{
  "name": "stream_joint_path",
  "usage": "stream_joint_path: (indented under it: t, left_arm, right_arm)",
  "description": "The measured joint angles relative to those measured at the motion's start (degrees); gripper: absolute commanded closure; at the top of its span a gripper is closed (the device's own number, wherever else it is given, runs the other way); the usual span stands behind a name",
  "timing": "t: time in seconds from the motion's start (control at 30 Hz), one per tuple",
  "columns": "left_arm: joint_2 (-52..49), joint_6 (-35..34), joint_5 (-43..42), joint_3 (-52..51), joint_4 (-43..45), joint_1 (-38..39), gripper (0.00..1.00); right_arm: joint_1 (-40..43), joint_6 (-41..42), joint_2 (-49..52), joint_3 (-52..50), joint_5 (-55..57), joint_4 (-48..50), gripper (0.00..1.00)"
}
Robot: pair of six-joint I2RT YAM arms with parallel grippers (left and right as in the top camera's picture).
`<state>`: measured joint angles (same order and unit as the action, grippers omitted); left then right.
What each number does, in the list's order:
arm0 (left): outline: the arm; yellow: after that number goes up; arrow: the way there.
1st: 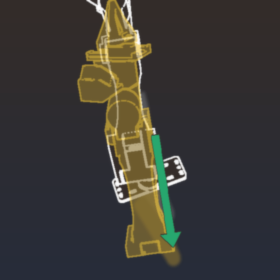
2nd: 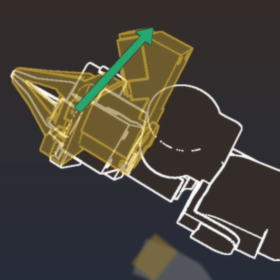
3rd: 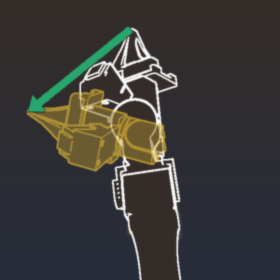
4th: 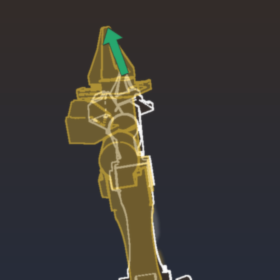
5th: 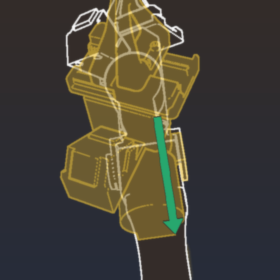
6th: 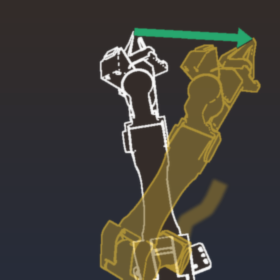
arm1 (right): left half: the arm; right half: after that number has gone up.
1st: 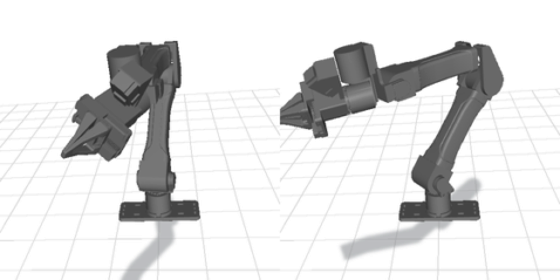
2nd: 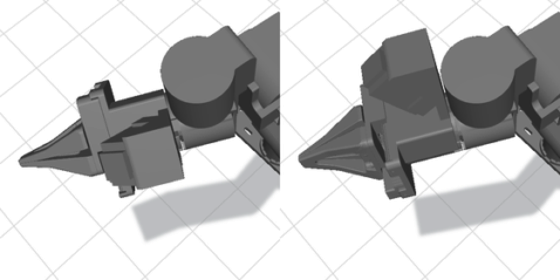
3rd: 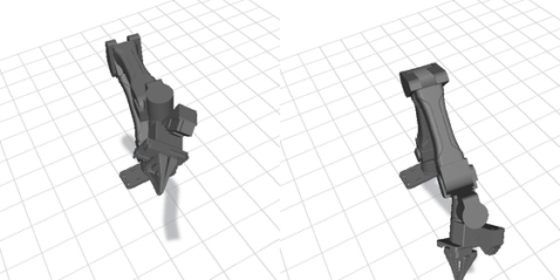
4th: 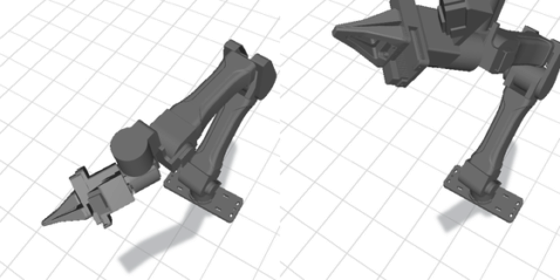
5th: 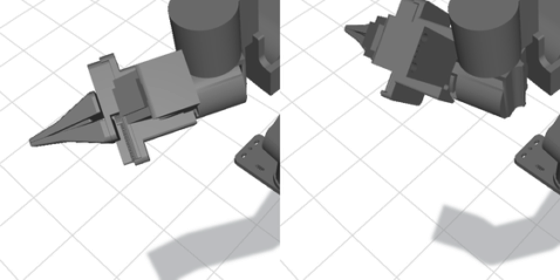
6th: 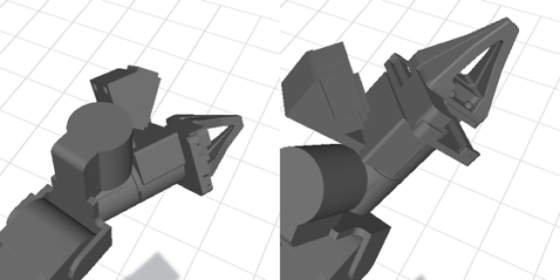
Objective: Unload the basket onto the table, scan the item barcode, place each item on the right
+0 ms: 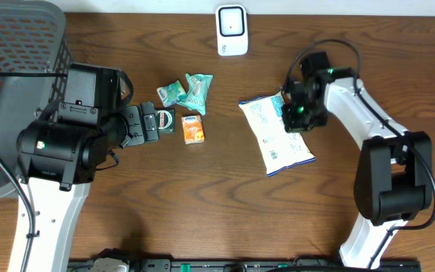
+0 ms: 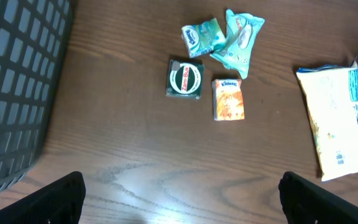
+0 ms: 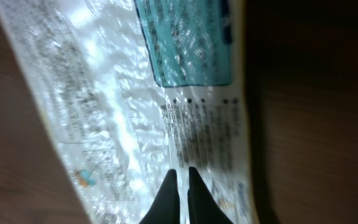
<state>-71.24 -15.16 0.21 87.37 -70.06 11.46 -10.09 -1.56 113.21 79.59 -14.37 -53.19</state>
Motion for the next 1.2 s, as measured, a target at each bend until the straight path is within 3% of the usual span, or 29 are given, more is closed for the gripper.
stream_joint_path:
  t: [0.13, 0.5, 0.9, 1.2]
  left_arm:
    - [0.00, 0.00, 0.00, 0.00, 0.00, 0.00, 0.02]
    - [0.00, 0.00, -0.02, 0.00, -0.02, 0.00, 0.02]
    - [0.00, 0.00, -0.02, 0.00, -0.02, 0.00, 0.02]
    - [0.00, 0.00, -0.02, 0.00, -0.02, 0.00, 0.02]
  right_arm:
    - [-0.15, 0.96, 0.00, -5.14, -1.49, 4.61, 0.99]
    - [-0.17, 9.31, -0.48, -3.43, -16.24, 2.91, 0.99]
    - [-0.15, 11.26, -15.91, -0.66, -7.48, 0.70, 0.92]
    - [-0.15, 10.75, -16.48, -0.61, -4.42, -2.64, 0.86]
